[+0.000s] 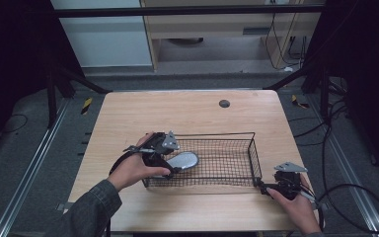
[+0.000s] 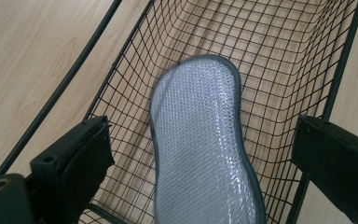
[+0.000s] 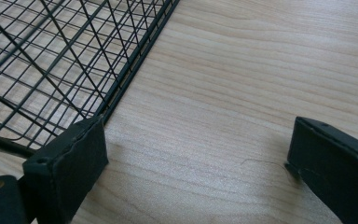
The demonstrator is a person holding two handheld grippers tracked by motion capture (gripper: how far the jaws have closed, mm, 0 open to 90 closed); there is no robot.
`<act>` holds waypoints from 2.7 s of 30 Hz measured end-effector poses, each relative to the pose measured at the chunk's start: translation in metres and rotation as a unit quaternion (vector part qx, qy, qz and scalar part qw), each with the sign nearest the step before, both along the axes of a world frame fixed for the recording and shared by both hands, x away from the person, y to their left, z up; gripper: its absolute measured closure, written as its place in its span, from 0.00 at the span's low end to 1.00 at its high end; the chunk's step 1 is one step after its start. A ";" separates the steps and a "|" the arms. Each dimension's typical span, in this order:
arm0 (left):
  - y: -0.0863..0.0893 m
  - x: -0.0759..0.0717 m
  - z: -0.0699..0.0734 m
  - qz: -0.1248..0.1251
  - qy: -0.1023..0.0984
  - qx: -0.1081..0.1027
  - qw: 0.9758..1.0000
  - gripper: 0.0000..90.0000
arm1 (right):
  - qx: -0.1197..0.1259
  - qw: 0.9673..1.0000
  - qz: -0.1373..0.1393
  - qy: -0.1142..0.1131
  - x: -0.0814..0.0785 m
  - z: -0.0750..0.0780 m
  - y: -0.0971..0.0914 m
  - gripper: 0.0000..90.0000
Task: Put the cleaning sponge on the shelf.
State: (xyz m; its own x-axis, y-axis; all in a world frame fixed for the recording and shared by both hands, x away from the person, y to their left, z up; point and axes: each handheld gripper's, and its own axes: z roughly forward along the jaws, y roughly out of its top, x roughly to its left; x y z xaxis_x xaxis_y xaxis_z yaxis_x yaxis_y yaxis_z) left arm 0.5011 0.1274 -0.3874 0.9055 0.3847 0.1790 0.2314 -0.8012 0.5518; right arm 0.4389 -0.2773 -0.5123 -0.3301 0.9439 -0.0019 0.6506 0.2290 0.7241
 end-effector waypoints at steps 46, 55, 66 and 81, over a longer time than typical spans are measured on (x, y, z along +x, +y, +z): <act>-0.006 -0.016 0.013 0.004 -0.005 -0.015 1.000 0.06 | 0.000 1.000 0.001 0.000 0.000 0.000 0.000 0.05; 0.001 -0.019 0.018 0.017 -0.002 -0.026 1.000 0.04 | 0.002 1.000 0.001 0.000 0.000 0.000 0.000 0.05; 0.014 -0.019 0.025 0.042 -0.010 -0.041 0.998 0.04 | 0.004 1.000 0.003 -0.003 -0.001 -0.001 -0.001 0.05; 0.050 -0.019 0.032 0.098 -0.021 -0.057 0.993 0.04 | 0.005 1.000 0.004 -0.003 -0.001 -0.001 -0.001 0.05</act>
State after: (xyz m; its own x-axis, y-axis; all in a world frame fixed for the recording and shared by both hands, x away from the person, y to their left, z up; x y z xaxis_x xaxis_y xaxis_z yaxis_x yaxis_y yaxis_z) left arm 0.4824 0.1772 -0.3555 0.8036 0.5734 0.1595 0.3523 -0.6743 0.6490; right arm 0.4384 -0.2780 -0.5130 -0.3368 0.9416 0.0047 0.6448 0.2270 0.7298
